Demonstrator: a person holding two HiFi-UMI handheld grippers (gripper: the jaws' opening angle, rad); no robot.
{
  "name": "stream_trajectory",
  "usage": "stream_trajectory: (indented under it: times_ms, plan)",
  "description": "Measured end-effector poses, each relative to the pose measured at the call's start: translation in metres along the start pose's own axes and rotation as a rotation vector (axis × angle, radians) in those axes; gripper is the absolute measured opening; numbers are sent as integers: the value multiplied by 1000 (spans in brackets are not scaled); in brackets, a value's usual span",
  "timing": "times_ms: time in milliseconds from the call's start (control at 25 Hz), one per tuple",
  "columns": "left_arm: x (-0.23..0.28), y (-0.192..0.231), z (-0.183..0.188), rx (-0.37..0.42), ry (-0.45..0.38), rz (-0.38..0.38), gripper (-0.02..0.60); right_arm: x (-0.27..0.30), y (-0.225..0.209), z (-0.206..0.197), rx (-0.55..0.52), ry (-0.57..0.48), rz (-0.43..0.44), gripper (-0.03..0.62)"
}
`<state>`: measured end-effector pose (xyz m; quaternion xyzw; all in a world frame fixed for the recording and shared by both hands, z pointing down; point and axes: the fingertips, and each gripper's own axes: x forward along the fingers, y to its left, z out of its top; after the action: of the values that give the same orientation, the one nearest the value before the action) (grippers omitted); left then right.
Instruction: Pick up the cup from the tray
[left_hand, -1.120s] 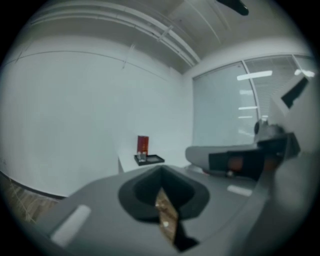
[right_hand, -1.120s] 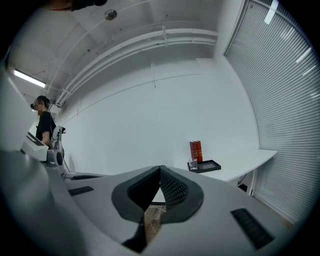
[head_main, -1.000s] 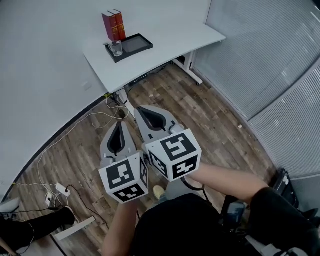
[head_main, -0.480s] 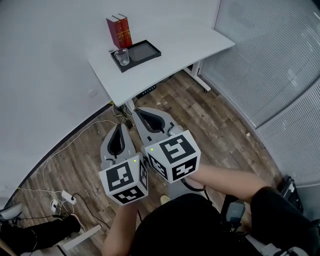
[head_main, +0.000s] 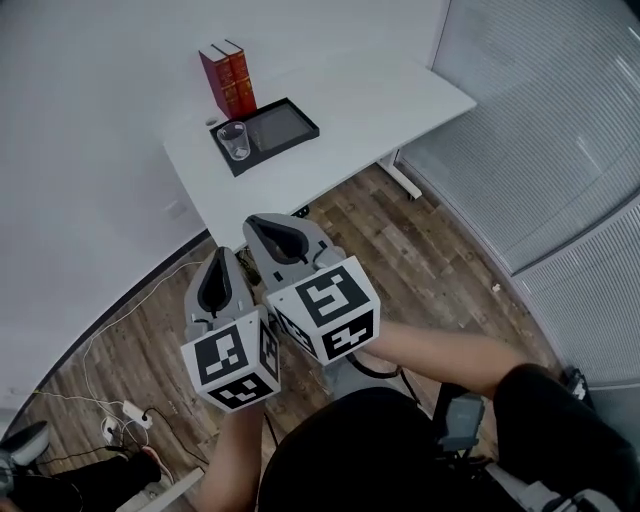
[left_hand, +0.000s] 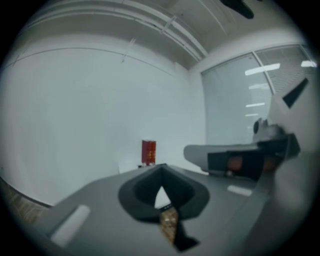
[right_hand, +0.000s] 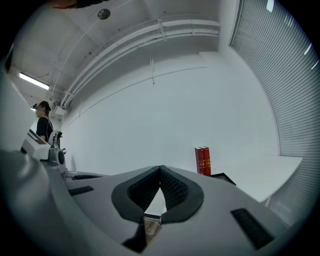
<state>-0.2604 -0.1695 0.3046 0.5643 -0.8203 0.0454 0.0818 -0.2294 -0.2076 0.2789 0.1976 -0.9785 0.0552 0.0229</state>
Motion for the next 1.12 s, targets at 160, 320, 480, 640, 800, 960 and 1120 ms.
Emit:
stream_trajectory:
  times_ms: [160, 320, 480, 640, 800, 960, 1120]
  plan:
    - [29, -2, 6, -6, 10, 15, 0, 20, -22, 5, -3, 5, 22, 15]
    - [65, -6, 13, -3, 22, 18, 0, 44, -51, 9, 9, 9, 27, 15]
    - [97, -14, 18, -3, 27, 22, 0, 61, -79, 11, 14, 13, 31, 15]
    - [126, -20, 20, -7, 30, 35, 0, 78, -104, 11, 15, 18, 48, 15]
    - [147, -20, 24, -9, 23, 69, 0, 94, -120, 13, 13, 18, 84, 15]
    - [155, -19, 25, 0, 24, 96, 0, 101, -126, 13, 19, 18, 111, 15]
    - [165, -18, 30, 17, 26, 102, 0, 110, -133, 17, 34, 4, 119, 15]
